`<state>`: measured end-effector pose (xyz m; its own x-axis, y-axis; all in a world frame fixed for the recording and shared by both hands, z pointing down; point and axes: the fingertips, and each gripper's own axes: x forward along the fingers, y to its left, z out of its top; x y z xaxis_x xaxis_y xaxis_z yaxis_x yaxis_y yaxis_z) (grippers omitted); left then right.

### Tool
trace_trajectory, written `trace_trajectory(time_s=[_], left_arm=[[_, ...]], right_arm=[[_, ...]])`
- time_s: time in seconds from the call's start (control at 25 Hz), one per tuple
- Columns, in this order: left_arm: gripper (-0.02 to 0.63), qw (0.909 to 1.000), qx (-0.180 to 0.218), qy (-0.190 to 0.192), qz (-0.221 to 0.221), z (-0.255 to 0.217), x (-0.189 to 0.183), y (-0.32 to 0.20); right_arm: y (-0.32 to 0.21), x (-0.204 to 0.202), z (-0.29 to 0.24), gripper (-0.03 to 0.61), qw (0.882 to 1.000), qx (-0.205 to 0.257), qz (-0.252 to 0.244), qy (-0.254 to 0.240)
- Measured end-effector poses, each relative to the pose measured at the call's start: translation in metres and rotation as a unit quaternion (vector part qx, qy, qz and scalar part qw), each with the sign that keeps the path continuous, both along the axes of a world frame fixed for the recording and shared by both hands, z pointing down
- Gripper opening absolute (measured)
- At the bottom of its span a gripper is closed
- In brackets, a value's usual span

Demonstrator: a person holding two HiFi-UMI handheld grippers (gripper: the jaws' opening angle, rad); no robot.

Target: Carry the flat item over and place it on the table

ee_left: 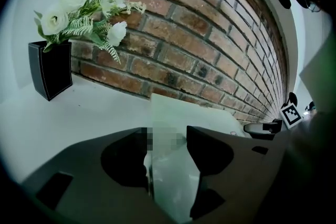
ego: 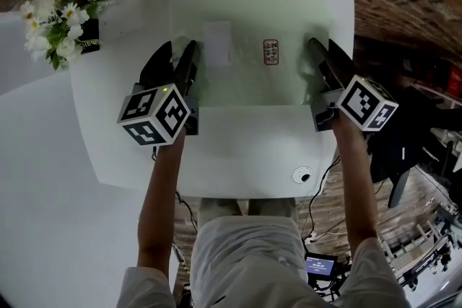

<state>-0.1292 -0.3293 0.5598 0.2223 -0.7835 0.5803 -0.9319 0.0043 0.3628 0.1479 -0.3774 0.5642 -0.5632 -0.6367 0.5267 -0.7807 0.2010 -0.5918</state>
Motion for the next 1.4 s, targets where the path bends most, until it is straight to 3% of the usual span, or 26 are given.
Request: trace_trajectory(time_s=[0.28,0.48,0.64,1.08,1.4], left_arm=[[0.215,0.9997,0.018,-0.019,-0.002,-0.013,-0.001,0.012],[0.138,0.9963,0.042,-0.073,0.012,-0.032,-0.002,0.027],[0.101,0.9936,0.065,-0.092,0.01,-0.052,-0.001,0.037],[0.052,0.9942,0.06,-0.08,0.04,-0.094,0.015,0.086],[0.049,0.9949,0.065,-0.059,0.051,-0.127,0.028,0.127]], right_arm=[[0.01,0.001,-0.008,0.262,1.0,0.006,0.008,0.012],[0.026,0.008,-0.023,0.262,0.998,0.035,0.022,0.039],[0.04,0.006,-0.036,0.225,0.996,0.061,0.02,0.053],[0.09,0.009,-0.063,0.169,0.995,0.072,0.018,0.064],[0.133,0.018,-0.094,0.169,0.995,0.071,0.028,0.057]])
